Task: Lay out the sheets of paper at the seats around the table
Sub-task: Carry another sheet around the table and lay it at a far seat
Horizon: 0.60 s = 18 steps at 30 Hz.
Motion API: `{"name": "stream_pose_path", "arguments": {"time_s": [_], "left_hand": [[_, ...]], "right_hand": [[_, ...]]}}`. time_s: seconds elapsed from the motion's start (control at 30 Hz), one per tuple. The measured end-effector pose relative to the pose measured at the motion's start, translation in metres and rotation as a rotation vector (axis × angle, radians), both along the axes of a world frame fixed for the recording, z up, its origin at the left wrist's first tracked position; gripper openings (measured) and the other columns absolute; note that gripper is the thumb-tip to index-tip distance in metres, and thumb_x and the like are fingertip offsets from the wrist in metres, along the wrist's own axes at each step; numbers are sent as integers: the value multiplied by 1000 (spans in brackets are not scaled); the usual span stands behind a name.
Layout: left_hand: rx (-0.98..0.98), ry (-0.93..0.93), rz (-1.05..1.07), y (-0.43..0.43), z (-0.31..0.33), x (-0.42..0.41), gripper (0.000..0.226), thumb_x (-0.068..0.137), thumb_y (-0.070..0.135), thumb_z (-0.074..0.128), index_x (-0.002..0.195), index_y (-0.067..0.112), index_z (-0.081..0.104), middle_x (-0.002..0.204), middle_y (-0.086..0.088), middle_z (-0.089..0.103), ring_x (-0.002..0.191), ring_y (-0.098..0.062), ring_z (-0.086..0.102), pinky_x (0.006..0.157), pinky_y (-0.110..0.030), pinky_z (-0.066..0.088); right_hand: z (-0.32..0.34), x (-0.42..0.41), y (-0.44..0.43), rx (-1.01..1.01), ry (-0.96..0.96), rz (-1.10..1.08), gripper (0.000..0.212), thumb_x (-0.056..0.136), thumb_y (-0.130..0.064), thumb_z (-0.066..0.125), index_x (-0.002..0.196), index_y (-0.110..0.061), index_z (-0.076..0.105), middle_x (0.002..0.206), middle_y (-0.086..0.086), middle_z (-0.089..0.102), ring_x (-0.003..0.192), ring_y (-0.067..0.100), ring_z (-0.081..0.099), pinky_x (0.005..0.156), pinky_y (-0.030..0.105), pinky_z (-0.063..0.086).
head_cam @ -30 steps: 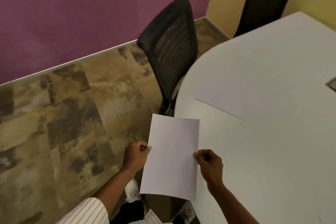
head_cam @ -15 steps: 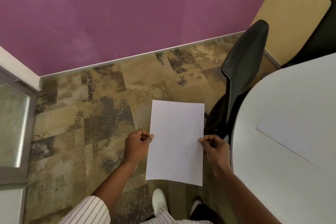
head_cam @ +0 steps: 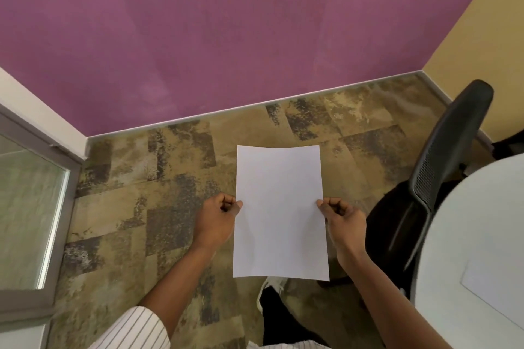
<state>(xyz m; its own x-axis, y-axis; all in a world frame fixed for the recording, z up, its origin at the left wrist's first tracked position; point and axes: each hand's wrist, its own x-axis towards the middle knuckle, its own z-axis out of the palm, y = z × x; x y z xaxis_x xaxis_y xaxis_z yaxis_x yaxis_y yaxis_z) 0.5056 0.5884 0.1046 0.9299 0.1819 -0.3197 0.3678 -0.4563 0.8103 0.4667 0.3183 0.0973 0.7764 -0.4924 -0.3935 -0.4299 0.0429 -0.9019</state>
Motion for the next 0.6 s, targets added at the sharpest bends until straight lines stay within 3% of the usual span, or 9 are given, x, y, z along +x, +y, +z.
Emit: {"name": "stream_pose_path", "arguments": {"time_s": [0.17, 0.33, 0.6], "left_hand": [[64, 7, -35, -18, 8, 88, 16, 97, 27, 79, 86, 15, 75, 77, -2, 74, 76, -29, 73, 77, -50, 65], [72, -8, -116, -52, 18, 176, 13, 97, 29, 79, 88, 19, 77, 81, -1, 77, 77, -22, 72, 75, -41, 61], [77, -5, -337, -112, 10, 296, 12, 96, 28, 80, 90, 18, 77, 82, 0, 76, 78, -22, 72, 74, -37, 61]], "right_hand": [[-2, 73, -7, 7, -13, -110, 9, 98, -24, 79, 91, -18, 80, 70, -5, 75, 61, 14, 62, 62, 37, 50], [3, 127, -19, -19, -19, -254, 14, 100, -25, 77, 87, -18, 76, 71, 0, 72, 61, 13, 55, 59, 33, 47], [-1, 199, -44, -91, 45, -482, 10, 100, -25, 76, 95, -16, 77, 84, 2, 77, 72, 17, 67, 69, 33, 56]]}}
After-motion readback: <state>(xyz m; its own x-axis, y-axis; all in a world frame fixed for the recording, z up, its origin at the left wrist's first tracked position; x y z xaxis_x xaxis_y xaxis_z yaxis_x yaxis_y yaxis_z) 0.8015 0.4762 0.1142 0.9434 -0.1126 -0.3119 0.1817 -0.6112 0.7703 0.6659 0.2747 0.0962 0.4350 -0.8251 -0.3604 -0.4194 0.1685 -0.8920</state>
